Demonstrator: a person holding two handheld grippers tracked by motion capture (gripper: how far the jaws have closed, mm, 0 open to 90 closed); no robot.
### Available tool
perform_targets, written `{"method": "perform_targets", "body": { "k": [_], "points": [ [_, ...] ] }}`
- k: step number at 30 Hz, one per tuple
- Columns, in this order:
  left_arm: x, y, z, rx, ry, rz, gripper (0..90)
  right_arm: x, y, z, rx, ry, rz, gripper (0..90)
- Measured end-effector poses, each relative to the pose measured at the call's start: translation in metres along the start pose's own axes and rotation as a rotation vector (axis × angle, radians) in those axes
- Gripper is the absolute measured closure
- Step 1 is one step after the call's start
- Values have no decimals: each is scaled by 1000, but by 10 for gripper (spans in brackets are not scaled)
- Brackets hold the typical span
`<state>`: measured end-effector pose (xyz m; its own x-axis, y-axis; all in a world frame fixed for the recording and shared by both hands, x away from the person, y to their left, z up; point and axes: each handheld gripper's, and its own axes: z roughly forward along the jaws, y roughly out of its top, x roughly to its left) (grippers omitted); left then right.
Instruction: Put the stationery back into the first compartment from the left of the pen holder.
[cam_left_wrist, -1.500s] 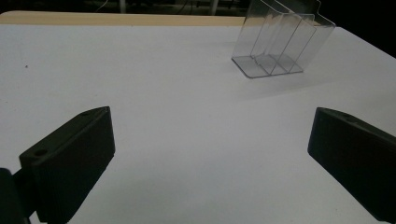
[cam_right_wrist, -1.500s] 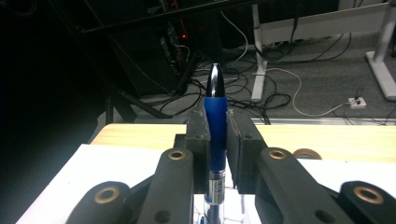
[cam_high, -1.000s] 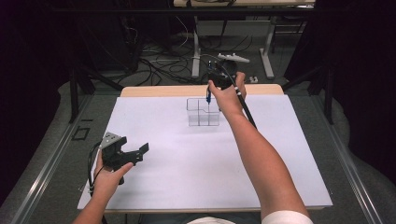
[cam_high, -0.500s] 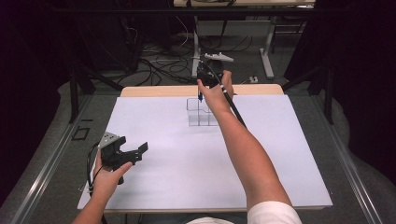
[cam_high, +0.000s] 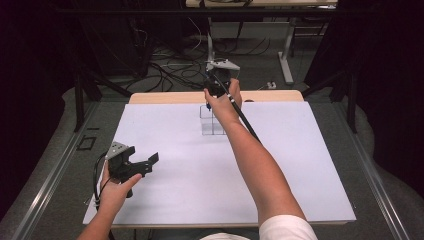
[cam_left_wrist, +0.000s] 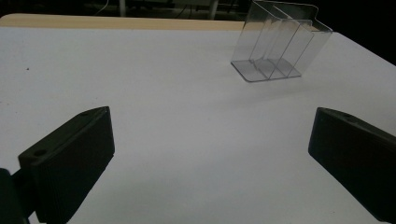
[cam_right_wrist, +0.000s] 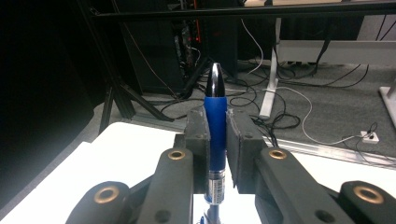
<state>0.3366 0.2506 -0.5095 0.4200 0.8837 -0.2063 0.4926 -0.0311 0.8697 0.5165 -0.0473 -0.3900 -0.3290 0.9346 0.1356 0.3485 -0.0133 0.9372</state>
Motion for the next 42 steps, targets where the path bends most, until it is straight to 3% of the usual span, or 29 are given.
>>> {"method": "perform_targets", "body": {
  "k": [42],
  "points": [
    [-1,0,1,1,-5,3,2,3,-41,20,36,-7,-37,803]
  ]
}}
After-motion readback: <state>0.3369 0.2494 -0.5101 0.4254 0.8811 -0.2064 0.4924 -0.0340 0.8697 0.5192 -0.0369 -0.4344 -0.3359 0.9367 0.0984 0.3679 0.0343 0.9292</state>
